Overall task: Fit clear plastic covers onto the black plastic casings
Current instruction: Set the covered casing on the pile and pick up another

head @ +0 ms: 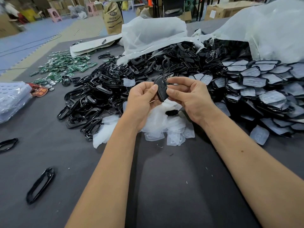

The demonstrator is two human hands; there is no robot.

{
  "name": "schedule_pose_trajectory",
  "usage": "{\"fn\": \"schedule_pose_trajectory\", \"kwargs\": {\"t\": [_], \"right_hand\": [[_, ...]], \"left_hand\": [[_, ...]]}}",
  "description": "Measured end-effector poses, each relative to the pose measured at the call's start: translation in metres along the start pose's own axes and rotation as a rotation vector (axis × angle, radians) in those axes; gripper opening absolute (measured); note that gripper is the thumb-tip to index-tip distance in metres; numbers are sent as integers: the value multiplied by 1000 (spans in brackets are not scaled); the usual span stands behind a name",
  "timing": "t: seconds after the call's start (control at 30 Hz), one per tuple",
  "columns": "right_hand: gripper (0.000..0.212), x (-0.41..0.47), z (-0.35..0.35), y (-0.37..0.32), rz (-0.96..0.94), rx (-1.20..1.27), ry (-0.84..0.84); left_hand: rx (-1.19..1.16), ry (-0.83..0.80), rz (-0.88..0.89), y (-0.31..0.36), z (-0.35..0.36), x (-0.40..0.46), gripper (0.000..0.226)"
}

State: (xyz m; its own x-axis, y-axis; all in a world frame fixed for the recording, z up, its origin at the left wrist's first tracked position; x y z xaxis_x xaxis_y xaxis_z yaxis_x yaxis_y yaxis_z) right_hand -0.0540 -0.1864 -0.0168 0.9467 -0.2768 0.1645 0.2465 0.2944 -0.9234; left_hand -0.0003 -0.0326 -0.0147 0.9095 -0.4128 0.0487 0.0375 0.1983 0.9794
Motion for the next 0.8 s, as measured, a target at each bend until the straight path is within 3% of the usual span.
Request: {"fn": "schedule_pose_trajectory", "kwargs": {"t": [0.13, 0.23, 0.37, 0.57, 0.67, 0.8], "right_hand": [[38, -6, -3, -16, -22, -10, 18], [34, -7, -17, -38, -83, -186, 89], [29, -13, -45, -83, -264, -708, 190], [31, -30, -80, -131, -480, -1343, 344], [37, -36, -103, -138, -398, -1535, 424], [30, -34, -116, -131, -197, -1664, 374]], "left_hand": [[-116, -69, 35, 6, 14, 0, 18], [-134, -77, 62, 10, 33, 2, 15], [114, -44, 107, 13, 69, 15, 11], [474, -72, 265, 24, 150, 24, 48], [743, -183, 377, 25, 187, 16, 53], [830, -265, 390, 18, 202, 8, 49]]}}
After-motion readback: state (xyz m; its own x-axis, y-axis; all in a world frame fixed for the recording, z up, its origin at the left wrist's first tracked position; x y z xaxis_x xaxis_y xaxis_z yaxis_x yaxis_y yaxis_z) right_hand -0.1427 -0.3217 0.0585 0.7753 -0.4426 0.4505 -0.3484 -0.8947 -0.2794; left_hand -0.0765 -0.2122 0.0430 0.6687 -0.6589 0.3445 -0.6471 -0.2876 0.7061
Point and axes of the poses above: each hand's wrist, its own x-axis towards the middle knuckle, its own z-axis out of the palm, y = z × x, the point moved 5 cm from there along x, towards the middle knuckle
